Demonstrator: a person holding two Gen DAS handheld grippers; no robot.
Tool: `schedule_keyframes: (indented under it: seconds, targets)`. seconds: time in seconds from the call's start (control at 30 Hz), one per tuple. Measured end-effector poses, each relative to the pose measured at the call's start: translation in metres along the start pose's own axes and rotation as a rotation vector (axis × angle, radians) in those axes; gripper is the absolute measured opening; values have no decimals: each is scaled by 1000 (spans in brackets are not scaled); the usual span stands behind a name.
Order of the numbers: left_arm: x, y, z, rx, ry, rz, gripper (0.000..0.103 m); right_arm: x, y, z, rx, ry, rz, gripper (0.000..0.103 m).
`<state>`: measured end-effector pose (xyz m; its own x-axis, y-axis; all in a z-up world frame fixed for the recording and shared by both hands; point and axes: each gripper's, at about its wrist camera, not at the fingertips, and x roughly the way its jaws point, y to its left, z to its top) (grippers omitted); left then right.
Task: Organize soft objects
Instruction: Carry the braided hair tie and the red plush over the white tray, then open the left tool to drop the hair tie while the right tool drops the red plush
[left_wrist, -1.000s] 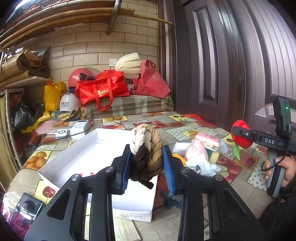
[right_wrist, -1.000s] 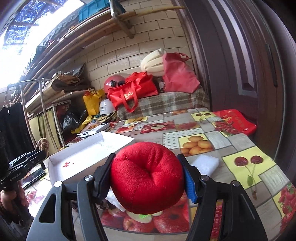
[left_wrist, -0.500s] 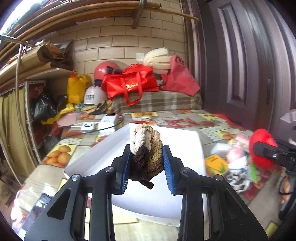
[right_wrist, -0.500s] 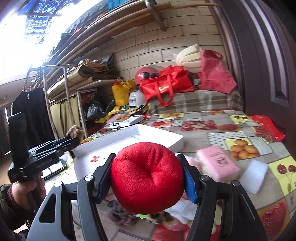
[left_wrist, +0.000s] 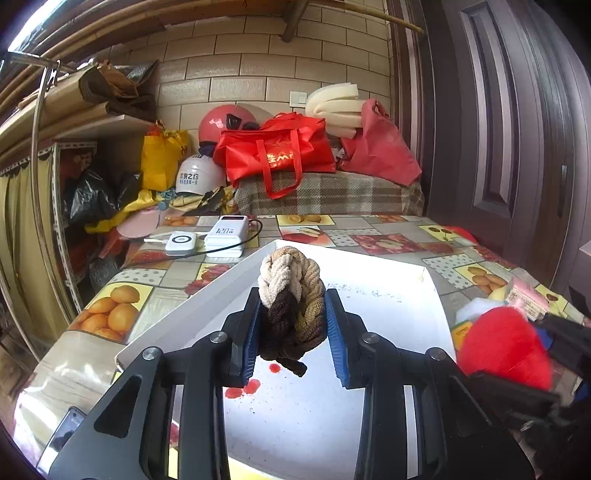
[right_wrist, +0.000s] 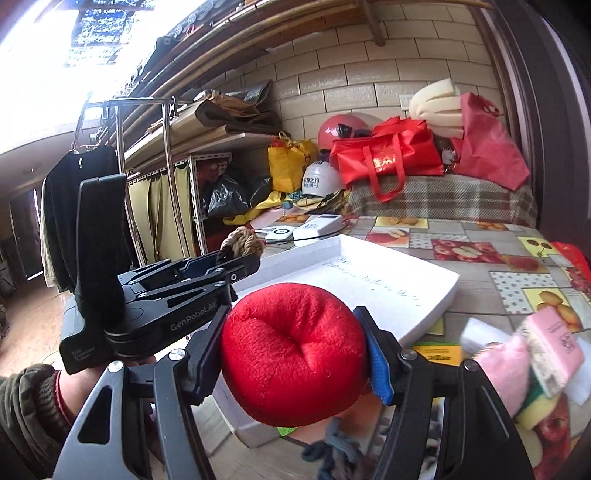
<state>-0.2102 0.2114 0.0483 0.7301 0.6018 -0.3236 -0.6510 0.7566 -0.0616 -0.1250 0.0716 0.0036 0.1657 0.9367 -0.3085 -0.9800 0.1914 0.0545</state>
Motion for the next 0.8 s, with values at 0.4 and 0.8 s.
schedule_keyframes:
  seconds: [0.4,0.8]
  targets:
    - [31,39,0,-199,140,9,33,41,0,11,26,24,-68,65]
    - [25,55,-4,-285,123,98,103,25,7,12,10,-34,-122,103]
